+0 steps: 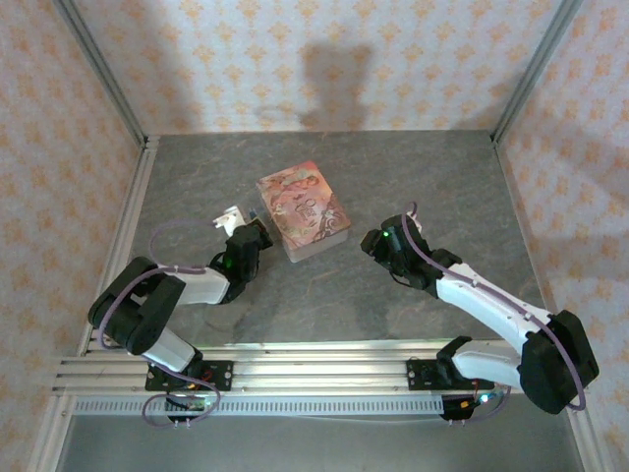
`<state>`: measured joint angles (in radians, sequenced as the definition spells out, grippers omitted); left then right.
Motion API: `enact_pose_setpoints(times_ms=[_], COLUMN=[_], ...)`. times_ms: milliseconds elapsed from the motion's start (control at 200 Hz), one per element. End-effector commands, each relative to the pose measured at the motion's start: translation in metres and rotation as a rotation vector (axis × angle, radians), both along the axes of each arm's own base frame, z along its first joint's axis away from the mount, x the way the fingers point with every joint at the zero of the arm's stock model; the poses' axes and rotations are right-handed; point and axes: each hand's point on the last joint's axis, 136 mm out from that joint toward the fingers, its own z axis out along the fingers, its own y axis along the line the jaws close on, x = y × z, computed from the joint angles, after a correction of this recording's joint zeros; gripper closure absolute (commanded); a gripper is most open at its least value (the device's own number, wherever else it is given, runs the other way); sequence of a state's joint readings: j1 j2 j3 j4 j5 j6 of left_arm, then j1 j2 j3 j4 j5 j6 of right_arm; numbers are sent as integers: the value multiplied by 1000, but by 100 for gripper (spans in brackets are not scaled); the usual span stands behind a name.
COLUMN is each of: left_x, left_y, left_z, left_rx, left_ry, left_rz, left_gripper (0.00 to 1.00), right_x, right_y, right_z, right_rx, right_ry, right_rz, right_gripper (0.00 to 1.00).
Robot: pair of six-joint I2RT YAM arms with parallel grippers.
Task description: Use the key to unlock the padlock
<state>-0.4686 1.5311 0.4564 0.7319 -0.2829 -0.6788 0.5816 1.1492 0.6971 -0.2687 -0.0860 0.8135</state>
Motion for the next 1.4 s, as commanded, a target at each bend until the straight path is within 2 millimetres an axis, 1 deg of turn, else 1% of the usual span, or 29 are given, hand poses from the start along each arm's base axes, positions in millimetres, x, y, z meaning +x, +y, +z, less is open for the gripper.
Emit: enact_pose_setpoints(times_ms=[0,160,245,320,415,475,541,626,686,751,851,936,1021,1031,1041,1056,1071,1091,1131,1196,1231,1296,1316,1376,1396], left_x=[-13,-29,-36,-45,-58,-64,-69,-74,-78,-80,-82,-79,-72,-70,-69,-66,-64,-61,-54,-40,-33,-23,-20,-15,-13], left_y=[3,-10,-16,-10,5,14,20,29,37,42,53,63,70,71,71,73,75,81,92,102,107,118,121,129,129], left_z=[-14,-32,-38,-40,-38,-32,-24,-13,-7,5,29,52,72,74,75,79,83,87,96,109,114,122,124,124,122], left_rx=[67,103,131,158,187,208,226,271,282,281,288,304,340,344,347,350,354,359,362,341,322,318,329,379,406], left_ry=[95,236,302,340,355,351,357,380,406,403,382,363,364,365,366,364,363,366,359,307,281,240,232,232,233], left_rz=[-38,-151,-214,-212,-171,-156,-152,-162,-166,-176,-164,-161,-176,-181,-184,-183,-179,-156,-110,-90,-79,-56,-50,-35,-52], left_gripper=[100,100,100,100,100,85,68,52,47,43,38,32,25,22,16,4,0,0,0,0,0,0,0,0,0], right_x=[-1,-5,-9,-14,-21,-26,-31,-35,-36,-37,-37,-34,-30,-30,-29,-27,-27,-26,-22,-16,-12,-5,-3,3,6], right_y=[-6,-11,-17,-24,-38,-49,-61,-73,-79,-88,-102,-112,-128,-130,-132,-136,-139,-144,-151,-162,-167,-180,-186,-198,-200], right_z=[0,4,8,13,21,27,37,51,59,70,84,95,98,98,99,100,100,101,100,98,91,79,74,58,54], right_rx=[-24,-48,-69,-91,-135,-171,-203,-238,-262,-299,-365,-430,-547,-565,-581,-605,-631,-669,-743,-845,-878,-871,-864,-829,-816], right_ry=[-1,-3,-7,-16,-33,-48,-71,-103,-125,-151,-187,-227,-270,-274,-282,-292,-300,-311,-335,-375,-374,-357,-345,-325,-331], right_rz=[-2,0,-2,-7,-26,-42,-63,-84,-93,-109,-141,-163,-195,-200,-209,-220,-230,-242,-261,-306,-321,-361,-380,-392,-391], right_gripper=[43,43,43,43,43,42,38,34,30,25,19,13,6,5,4,3,2,0,1,1,1,1,1,0,1])
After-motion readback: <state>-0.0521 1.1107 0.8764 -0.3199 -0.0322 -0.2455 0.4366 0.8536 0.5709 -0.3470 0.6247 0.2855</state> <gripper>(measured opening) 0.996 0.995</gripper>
